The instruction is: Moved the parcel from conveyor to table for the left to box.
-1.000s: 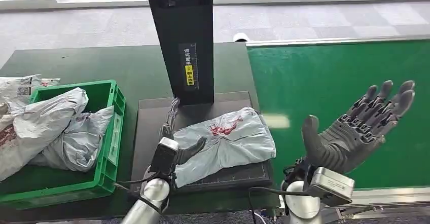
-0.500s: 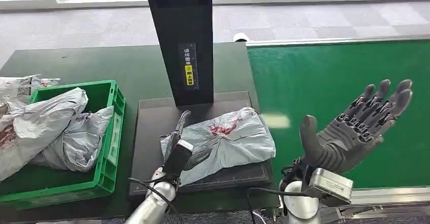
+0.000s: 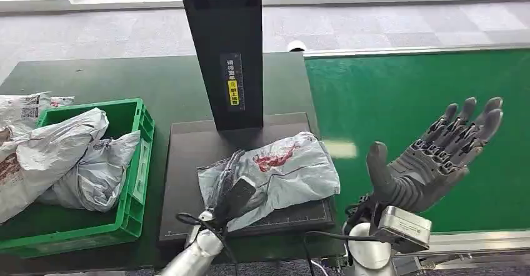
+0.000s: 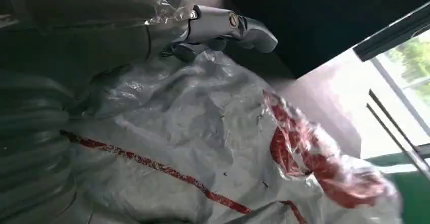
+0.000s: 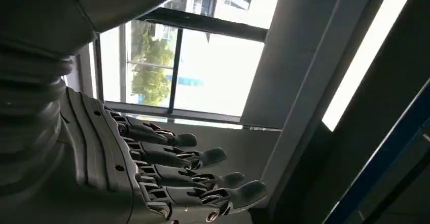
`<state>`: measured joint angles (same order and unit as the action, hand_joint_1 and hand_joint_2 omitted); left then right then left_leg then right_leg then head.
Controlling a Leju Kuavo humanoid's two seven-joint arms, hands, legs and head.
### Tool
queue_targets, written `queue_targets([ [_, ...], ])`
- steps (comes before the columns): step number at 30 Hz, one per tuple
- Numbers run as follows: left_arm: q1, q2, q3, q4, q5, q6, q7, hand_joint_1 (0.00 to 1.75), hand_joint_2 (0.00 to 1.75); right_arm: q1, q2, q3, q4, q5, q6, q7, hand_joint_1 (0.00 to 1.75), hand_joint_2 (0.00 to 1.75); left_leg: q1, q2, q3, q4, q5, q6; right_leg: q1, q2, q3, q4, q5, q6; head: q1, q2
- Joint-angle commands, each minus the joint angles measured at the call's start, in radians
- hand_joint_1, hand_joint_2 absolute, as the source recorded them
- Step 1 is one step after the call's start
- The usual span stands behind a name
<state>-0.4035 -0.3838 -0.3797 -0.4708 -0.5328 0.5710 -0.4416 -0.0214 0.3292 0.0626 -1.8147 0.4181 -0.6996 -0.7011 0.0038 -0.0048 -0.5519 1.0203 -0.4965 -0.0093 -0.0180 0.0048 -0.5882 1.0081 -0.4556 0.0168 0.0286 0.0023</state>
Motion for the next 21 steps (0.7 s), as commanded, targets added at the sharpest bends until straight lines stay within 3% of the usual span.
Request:
queue_targets([
  [1, -0.041, 0.035, -0.299, 0.161, -0.113, 0.015, 0.193, 0.0, 1.75, 0.033, 0.02, 0.012, 0.069, 0.005, 0.001, 0.003, 0.0, 1.75, 0.0, 0.0, 0.003, -0.002, 0.0, 0.0, 0.0, 0.0, 0.003, -0.002, 0.0, -0.001, 0.0, 0.0],
  [21, -0.041, 0.035, -0.299, 0.161, -0.113, 0.015, 0.193, 0.0, 1.75, 0.033, 0.02, 0.012, 0.069, 0.005, 0.001, 0.003, 0.0, 1.75, 0.001, 0.0, 0.008, -0.005, 0.002, 0.0, 0.001, -0.001, 0.009, -0.004, 0.002, -0.002, 0.0, 0.0],
])
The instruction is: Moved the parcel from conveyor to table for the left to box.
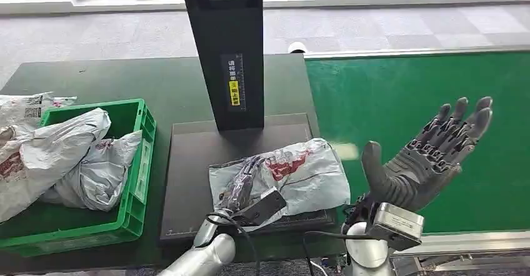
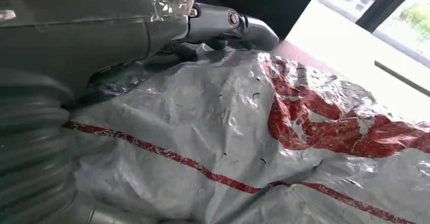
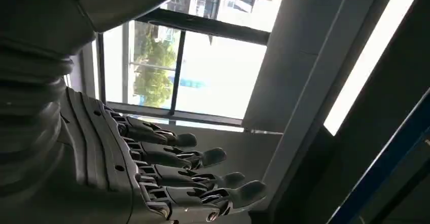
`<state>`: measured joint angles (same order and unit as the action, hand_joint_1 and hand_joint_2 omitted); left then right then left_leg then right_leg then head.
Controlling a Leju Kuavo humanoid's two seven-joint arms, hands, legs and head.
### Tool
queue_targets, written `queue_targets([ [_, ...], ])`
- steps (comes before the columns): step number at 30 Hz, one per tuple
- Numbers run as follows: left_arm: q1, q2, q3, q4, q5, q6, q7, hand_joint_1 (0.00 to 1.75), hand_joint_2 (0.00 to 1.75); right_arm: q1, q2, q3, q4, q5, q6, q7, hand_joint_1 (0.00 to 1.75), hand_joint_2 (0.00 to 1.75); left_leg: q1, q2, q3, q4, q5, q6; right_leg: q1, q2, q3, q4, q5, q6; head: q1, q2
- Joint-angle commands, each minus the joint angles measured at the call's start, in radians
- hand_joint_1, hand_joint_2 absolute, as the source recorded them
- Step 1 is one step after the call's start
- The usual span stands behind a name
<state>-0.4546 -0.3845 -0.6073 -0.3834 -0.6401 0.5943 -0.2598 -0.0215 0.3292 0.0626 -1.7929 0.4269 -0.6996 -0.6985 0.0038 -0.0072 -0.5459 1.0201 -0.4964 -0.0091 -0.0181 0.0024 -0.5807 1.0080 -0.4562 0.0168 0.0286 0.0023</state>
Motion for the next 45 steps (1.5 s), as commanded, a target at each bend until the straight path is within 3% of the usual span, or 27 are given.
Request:
queue_targets([
  [1, 0.011, 0.035, -0.071, 0.073, -0.006, -0.008, 0.011, 0.0, 1.75, 0.033, 0.02, 0.012, 0.047, -0.004, 0.001, 0.0, 0.0, 1.75, 0.001, 0.002, 0.002, -0.003, 0.001, 0.0, 0.001, 0.001, 0.001, -0.003, 0.001, -0.001, 0.0, 0.0],
  [45, 0.011, 0.035, -0.071, 0.073, -0.006, -0.008, 0.011, 0.0, 1.75, 0.033, 0.02, 0.012, 0.047, -0.004, 0.001, 0.0, 0.0, 1.75, 0.001, 0.003, 0.003, -0.004, 0.001, -0.001, 0.001, 0.002, 0.002, -0.004, 0.002, -0.002, 0.0, 0.0],
])
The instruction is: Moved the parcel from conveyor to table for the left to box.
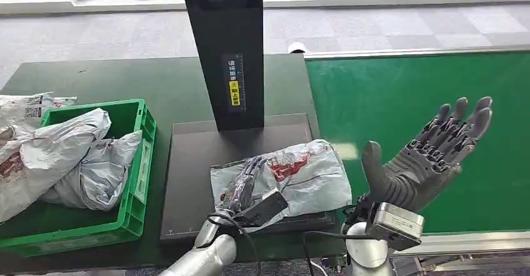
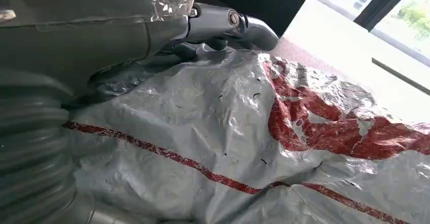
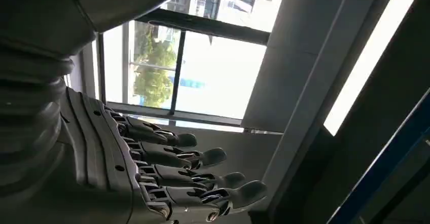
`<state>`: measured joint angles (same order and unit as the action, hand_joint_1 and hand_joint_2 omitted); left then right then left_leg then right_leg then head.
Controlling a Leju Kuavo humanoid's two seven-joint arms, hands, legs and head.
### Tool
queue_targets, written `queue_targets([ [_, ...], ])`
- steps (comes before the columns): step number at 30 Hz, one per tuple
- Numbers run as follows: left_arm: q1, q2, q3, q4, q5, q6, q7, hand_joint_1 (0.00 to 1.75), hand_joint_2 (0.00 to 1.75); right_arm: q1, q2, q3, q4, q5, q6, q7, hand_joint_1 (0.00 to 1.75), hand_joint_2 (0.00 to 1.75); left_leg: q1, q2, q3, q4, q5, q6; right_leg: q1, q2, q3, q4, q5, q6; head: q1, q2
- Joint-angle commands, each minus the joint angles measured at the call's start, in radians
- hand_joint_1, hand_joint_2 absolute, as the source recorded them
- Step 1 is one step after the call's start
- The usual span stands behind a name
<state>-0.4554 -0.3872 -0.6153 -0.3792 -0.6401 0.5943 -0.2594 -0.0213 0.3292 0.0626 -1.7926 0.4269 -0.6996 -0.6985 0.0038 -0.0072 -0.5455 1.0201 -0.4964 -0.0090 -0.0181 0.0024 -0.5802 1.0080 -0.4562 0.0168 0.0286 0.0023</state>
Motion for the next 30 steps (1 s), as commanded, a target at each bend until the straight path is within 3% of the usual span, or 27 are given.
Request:
queue_targets([
  [1, 0.011, 0.038, -0.063, 0.069, -0.006, -0.008, 0.011, 0.0, 1.75, 0.033, 0.02, 0.012, 0.047, -0.004, 0.001, 0.0, 0.0, 1.75, 0.001, 0.003, 0.003, -0.006, 0.002, -0.001, 0.001, 0.002, 0.001, -0.005, 0.003, -0.002, 0.0, 0.0],
  [27, 0.011, 0.038, -0.063, 0.069, -0.006, -0.008, 0.011, 0.0, 1.75, 0.033, 0.02, 0.012, 0.047, -0.004, 0.001, 0.0, 0.0, 1.75, 0.001, 0.003, 0.003, -0.005, 0.002, -0.001, 0.001, 0.002, 0.002, -0.005, 0.002, -0.002, 0.0, 0.0],
  [28, -0.062, 0.046, -0.189, 0.181, -0.132, 0.002, 0.137, 1.75, 1.75, 0.033, 0.02, -0.012, 0.048, 0.002, 0.001, 0.0, 0.0, 1.75, 0.0, 0.002, 0.003, -0.003, 0.001, -0.001, 0.001, 0.002, 0.002, -0.003, 0.001, -0.001, 0.0, 0.0],
  [29, -0.071, 0.043, -0.288, 0.174, -0.262, -0.018, 0.376, 1.75, 1.75, 0.031, 0.02, -0.013, 0.05, 0.003, 0.001, 0.0, 0.0, 1.75, 0.0, 0.003, 0.003, -0.005, 0.002, -0.001, 0.001, 0.002, 0.002, -0.005, 0.002, -0.002, 0.0, 0.0],
  [30, -0.073, 0.056, -0.284, 0.154, -0.264, -0.034, 0.378, 1.75, 1.75, 0.031, 0.02, -0.014, 0.05, 0.002, 0.001, 0.0, 0.0, 1.75, 0.001, 0.0, 0.002, -0.003, 0.001, -0.001, 0.001, 0.0, 0.002, -0.003, 0.001, -0.002, 0.0, 0.0],
])
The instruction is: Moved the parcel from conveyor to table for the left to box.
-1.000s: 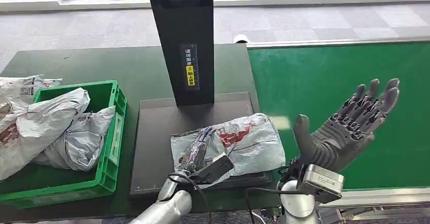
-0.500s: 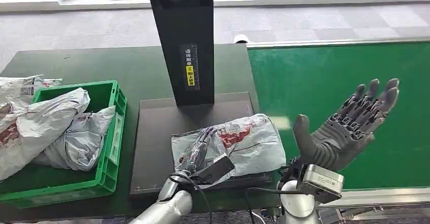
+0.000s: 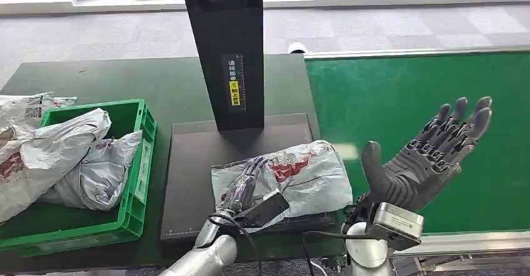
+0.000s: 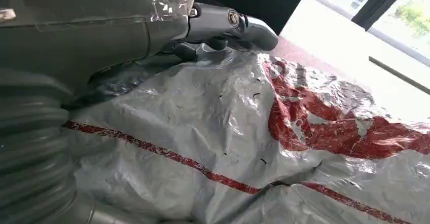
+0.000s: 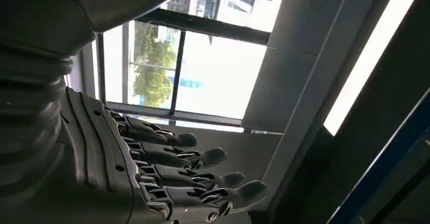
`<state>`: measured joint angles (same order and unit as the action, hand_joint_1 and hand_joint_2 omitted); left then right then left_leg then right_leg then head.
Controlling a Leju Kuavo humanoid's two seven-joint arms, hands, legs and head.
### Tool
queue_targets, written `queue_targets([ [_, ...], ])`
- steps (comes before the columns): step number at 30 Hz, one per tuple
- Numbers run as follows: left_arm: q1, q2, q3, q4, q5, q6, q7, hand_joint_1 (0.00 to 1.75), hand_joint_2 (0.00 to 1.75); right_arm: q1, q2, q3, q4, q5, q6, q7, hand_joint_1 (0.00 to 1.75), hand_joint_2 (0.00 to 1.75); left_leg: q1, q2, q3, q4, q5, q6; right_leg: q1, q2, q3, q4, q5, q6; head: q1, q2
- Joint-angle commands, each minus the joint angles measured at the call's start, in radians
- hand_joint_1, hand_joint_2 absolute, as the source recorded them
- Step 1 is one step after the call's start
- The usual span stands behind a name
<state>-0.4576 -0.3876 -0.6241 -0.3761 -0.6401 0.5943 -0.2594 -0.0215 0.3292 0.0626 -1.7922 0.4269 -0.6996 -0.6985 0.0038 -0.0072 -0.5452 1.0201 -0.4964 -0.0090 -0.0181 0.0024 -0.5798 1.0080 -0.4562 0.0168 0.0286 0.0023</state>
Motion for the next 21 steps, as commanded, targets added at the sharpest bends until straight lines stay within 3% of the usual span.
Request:
queue_targets([
  [1, -0.071, 0.059, -0.273, 0.146, -0.266, -0.037, 0.378, 1.75, 1.75, 0.032, 0.02, -0.014, 0.05, 0.001, 0.001, 0.0, 0.0, 1.75, 0.001, 0.001, 0.001, -0.004, 0.002, -0.001, 0.001, 0.0, 0.001, -0.004, 0.002, -0.002, 0.0, 0.0],
  [4, -0.068, 0.061, -0.269, 0.137, -0.273, -0.045, 0.379, 1.75, 1.75, 0.034, 0.02, -0.015, 0.049, 0.001, 0.001, 0.0, 0.0, 1.75, 0.001, -0.002, 0.002, -0.004, 0.003, 0.001, 0.001, -0.003, 0.004, -0.005, 0.002, -0.001, 0.001, 0.0],
  [7, -0.068, 0.061, -0.269, 0.137, -0.273, -0.045, 0.379, 1.75, 1.75, 0.034, 0.02, -0.015, 0.049, 0.001, 0.001, 0.0, 0.0, 1.75, 0.0, 0.006, -0.003, -0.005, 0.0, 0.0, 0.0, 0.004, 0.003, -0.004, 0.003, -0.002, 0.0, 0.0],
  [18, -0.055, 0.061, -0.251, 0.124, -0.307, -0.045, 0.391, 1.75, 1.75, 0.039, 0.02, -0.021, 0.047, 0.0, 0.001, 0.0, 0.0, 1.75, 0.001, 0.006, 0.004, -0.009, -0.001, -0.001, 0.001, 0.003, 0.009, -0.007, 0.001, -0.002, 0.0, 0.0],
  [21, -0.054, 0.067, -0.238, 0.105, -0.34, 0.034, 0.393, 1.75, 1.75, 0.041, 0.02, -0.023, 0.047, 0.004, 0.001, 0.0, 0.0, 1.75, 0.001, 0.006, 0.004, -0.011, 0.0, -0.001, 0.001, 0.003, 0.008, -0.009, 0.002, -0.003, 0.0, 0.0],
])
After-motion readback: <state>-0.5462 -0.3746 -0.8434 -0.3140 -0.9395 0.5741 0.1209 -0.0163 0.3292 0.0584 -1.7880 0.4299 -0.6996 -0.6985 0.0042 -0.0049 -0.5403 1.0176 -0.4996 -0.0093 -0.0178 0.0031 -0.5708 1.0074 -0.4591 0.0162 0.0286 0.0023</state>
